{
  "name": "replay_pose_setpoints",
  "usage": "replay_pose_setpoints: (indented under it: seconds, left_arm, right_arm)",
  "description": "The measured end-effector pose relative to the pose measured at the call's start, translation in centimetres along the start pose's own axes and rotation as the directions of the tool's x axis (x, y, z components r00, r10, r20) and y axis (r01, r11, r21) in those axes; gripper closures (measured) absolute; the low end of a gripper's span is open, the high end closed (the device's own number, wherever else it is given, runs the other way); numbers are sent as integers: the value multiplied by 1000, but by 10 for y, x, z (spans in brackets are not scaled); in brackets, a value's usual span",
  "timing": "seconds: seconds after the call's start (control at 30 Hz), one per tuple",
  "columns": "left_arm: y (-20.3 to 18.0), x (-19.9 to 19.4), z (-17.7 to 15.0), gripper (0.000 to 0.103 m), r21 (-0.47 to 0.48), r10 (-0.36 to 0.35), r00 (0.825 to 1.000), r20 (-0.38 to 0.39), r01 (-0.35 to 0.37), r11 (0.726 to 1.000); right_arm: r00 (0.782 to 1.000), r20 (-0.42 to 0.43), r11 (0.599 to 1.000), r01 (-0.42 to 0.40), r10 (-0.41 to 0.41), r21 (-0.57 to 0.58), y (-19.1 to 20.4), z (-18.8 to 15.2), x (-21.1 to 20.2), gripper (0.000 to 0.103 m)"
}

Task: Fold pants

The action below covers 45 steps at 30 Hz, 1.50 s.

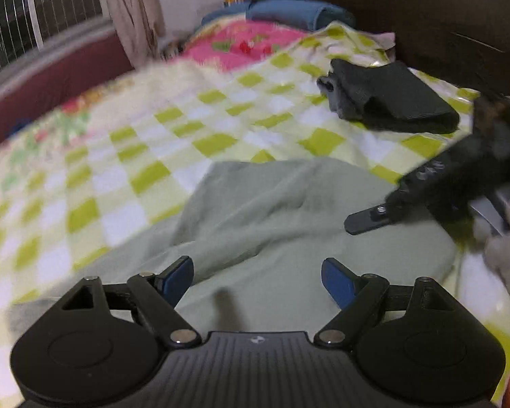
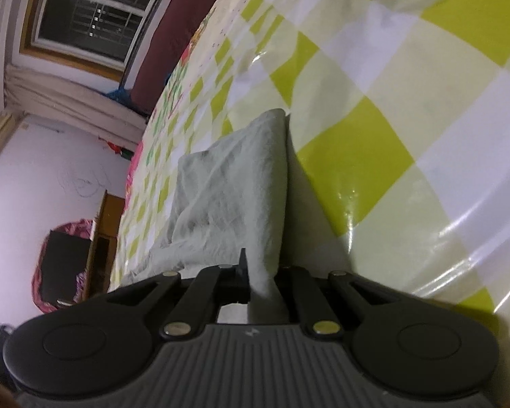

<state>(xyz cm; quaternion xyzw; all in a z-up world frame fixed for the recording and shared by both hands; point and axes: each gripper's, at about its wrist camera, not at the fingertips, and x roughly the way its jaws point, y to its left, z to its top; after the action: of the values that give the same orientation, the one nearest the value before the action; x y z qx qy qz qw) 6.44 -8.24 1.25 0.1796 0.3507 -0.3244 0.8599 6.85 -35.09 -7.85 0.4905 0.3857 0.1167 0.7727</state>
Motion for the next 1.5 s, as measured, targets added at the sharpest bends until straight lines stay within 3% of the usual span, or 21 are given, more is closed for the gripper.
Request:
replay_pose_setpoints:
  seconds: [0.07,0.17,0.3,0.4,0.53,0.63,0.7,0.8,0.97,1.03,1.13,1.23,1.3,1.37,1.4,1.5]
  left_arm:
    - [13,20,-1,8,-16,7,999,-49,-7,1000]
    - [43,34,-3,8,-74,90,991,-103,-98,992]
    - [80,21,-8,8,-217,221,969,-108,-240,946]
    - [82,7,-23,8,-232,296,950,-102,-312,921]
    - [61,-14,-44,7,-211,305,952,-37,-306,928]
    - [46,-17,-58,7,-150,307,951,-43,-310,939]
    - [47,-12,-65,5,-144,300,952,-54,-305,942]
    - [60,-18,-69,5,-215,257,965,-50,-262,941]
    - [69,-37,-80,5,-242,287,958,1,-278,930]
    - [76,-46,-84,5,-267,306,952,19,-290,919]
    - [88,-64,-91,5,-309,332,942,47,-302,902]
    - [100,-80,-106,5,-356,324,945,42,-289,889]
    - [106,-89,-118,5,-391,321,946,37,-282,876]
    - [113,-97,-124,5,-441,310,949,54,-256,860]
    - [116,-101,-125,5,-460,304,950,66,-241,854]
    - [124,-105,-131,5,-500,291,953,84,-212,840]
  right_arm:
    - [1000,7,1000,-9,9,12,-5,1,-2,99]
    - [1000,10,1000,-4,4,6,-7,3,-5,99]
    - [1000,5,999,19,-19,-51,5,3,-2,98]
    - [1000,-15,997,17,-18,-72,9,3,-1,93]
    - [999,-33,998,24,-26,-58,11,3,7,93]
    - [998,-22,998,55,-56,-10,16,4,5,96]
    - [996,5,994,85,-85,-68,38,0,-4,97]
    - [996,27,987,84,-81,-136,79,-5,-9,97]
    - [997,38,961,73,-65,-268,161,-20,15,97]
    - [996,19,935,84,-82,-345,193,-33,37,97]
    - [988,-13,857,129,-156,-499,233,-59,79,97]
    - [974,-79,793,123,-210,-597,255,-92,123,96]
    - [960,-84,714,140,-268,-686,264,-117,147,96]
    - [944,-51,598,164,-325,-784,272,-143,165,96]
    - [940,-54,571,159,-338,-805,276,-153,169,96]
    - [932,-80,555,140,-354,-820,277,-166,175,96]
